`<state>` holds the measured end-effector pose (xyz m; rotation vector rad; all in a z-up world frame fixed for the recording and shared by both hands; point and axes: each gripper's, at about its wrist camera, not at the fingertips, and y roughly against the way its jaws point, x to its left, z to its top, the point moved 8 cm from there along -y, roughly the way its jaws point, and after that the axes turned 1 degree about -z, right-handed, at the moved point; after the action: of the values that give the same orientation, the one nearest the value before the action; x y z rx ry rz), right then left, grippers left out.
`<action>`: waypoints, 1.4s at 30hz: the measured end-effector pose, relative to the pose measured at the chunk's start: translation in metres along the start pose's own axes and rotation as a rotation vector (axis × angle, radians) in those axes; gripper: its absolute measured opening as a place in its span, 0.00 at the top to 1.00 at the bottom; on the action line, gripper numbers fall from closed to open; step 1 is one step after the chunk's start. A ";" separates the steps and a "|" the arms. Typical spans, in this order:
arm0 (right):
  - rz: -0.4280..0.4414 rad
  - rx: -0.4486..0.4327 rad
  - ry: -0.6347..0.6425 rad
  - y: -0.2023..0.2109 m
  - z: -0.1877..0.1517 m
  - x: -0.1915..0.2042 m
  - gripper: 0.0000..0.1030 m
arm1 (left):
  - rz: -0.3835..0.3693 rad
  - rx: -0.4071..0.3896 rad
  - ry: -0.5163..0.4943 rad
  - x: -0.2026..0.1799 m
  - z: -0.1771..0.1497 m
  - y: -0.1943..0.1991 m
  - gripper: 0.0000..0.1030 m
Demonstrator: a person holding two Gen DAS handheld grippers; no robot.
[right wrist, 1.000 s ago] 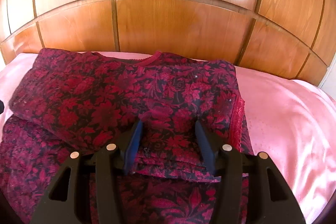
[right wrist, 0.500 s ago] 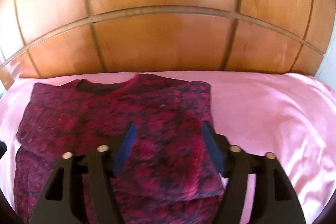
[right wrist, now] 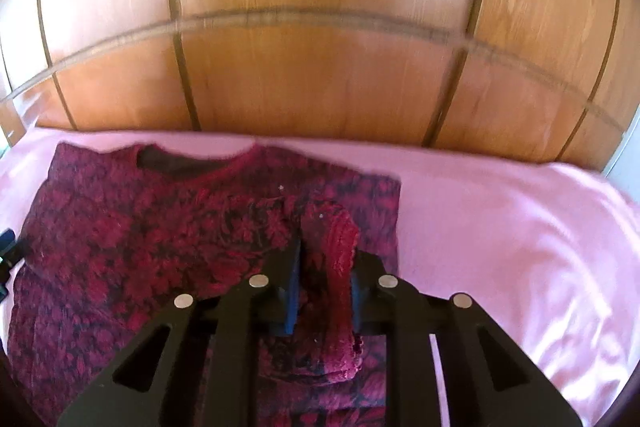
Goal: Fold small clothes
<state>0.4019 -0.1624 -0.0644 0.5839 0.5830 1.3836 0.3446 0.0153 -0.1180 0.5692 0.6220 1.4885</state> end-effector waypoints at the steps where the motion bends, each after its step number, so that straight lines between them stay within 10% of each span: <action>1: -0.010 -0.001 -0.003 -0.003 0.002 -0.001 0.82 | 0.009 0.011 0.002 0.001 -0.001 -0.006 0.47; 10: -0.052 0.069 -0.046 -0.044 -0.024 -0.001 0.74 | 0.014 0.014 0.025 0.002 -0.006 -0.008 0.46; 22: 0.055 0.093 -0.187 0.008 -0.050 -0.022 0.34 | -0.001 0.023 0.094 0.021 -0.044 0.040 0.35; 42: 0.276 0.272 -0.153 0.102 -0.198 -0.012 0.39 | -0.194 0.169 0.083 0.039 -0.172 0.124 0.42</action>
<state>0.1911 -0.1570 -0.1379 1.0112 0.5861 1.5109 0.1352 0.0507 -0.1579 0.5620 0.8502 1.2898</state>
